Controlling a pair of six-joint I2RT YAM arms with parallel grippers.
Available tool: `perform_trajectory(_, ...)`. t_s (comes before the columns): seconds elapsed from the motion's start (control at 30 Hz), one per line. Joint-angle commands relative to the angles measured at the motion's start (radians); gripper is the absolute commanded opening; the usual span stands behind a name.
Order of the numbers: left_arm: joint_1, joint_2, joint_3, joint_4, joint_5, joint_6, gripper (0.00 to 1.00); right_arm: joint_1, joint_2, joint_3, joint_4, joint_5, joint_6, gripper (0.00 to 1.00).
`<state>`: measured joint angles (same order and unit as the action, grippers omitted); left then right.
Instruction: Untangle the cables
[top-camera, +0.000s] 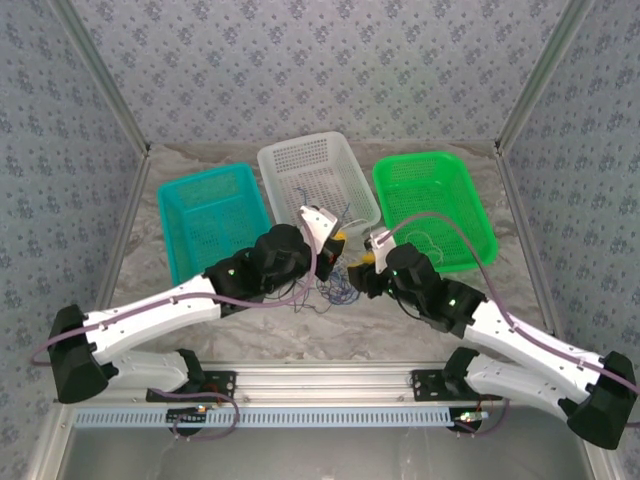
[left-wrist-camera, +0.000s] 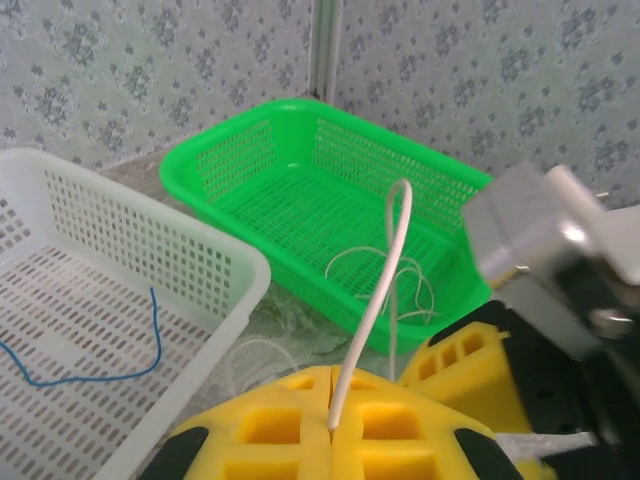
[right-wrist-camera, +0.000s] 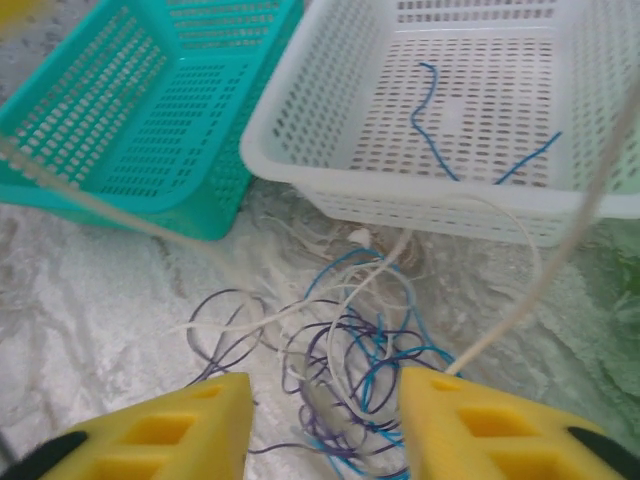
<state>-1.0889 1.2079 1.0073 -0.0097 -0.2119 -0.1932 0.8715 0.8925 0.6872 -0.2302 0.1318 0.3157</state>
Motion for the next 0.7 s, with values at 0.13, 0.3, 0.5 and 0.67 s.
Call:
perform_trajectory(0.13,-0.005,-0.078,-0.014,0.06,0.043,-0.029,0.0,-0.09,-0.003,-0.016,0.012,-0.016,0.161,0.2)
perform_trajectory(0.3,-0.004,-0.095,-0.027,0.064,0.066,-0.041,0.0,-0.115,-0.057,-0.069,0.057,-0.079,0.171,0.17)
perform_trajectory(0.5,-0.005,-0.125,-0.034,0.074,0.029,-0.044,0.0,-0.17,-0.07,-0.079,-0.117,-0.067,0.238,0.06)
perform_trajectory(0.67,-0.005,-0.171,-0.027,0.083,-0.012,-0.029,0.0,-0.204,-0.083,-0.187,-0.139,-0.113,0.369,0.05)
